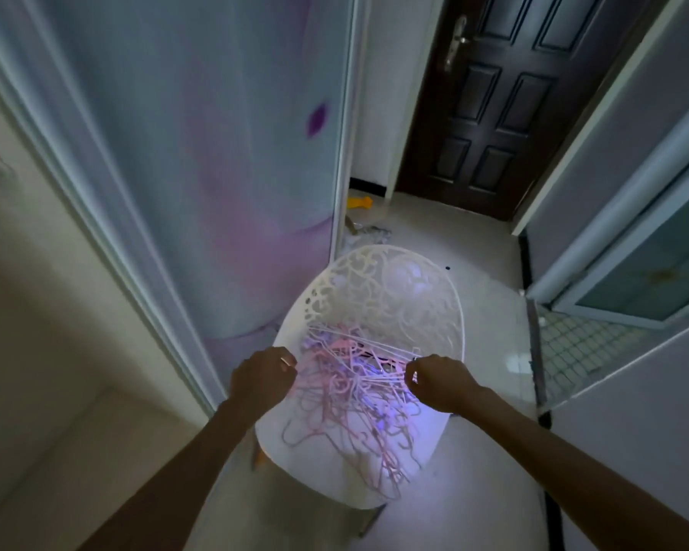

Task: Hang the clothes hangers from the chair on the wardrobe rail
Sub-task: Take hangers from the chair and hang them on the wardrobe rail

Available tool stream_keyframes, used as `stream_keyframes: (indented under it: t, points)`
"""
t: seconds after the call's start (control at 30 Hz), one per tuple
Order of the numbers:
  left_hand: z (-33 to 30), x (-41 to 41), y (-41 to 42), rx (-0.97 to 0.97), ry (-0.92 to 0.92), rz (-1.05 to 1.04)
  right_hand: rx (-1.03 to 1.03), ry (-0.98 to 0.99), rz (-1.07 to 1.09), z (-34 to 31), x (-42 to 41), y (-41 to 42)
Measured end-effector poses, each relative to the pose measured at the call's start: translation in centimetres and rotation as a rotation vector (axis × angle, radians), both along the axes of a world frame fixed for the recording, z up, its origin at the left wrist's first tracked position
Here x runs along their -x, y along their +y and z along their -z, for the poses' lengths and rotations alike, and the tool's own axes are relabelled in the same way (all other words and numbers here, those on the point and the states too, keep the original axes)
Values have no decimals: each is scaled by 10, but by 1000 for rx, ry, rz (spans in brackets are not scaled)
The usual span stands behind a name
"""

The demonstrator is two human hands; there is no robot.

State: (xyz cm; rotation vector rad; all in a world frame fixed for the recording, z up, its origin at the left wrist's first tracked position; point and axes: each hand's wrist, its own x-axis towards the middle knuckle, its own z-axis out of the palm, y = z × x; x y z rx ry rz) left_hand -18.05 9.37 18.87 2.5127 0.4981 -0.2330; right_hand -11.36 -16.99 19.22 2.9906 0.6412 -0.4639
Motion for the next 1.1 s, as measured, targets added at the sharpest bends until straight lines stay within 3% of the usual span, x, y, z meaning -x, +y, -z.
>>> stream_keyframes:
  t: [0.2,0.37,0.57,0.7,0.87,0.97,1.1]
  points:
    - [99,-62,-24,241,187,-32,71,137,53,93,-44,-29]
    - [182,-118,-31,517,363,-223,129,188,26,167,-88,-26]
    - [257,-169,-35,618,353,-318,133,129,-25,254,-133,-10]
    - [292,-195,-51,648,365,-272,101,85,-62,306,-145,-2]
    - [317,-212,-67,621,273,-240,-52,0,-143,335,-148,-13]
    - [320,-216,-68,635,159,-352,-261,52,-81,327,-147,-29]
    - [311,-224,-62,750,233,-525,-346,29,-83,314,-154,-38]
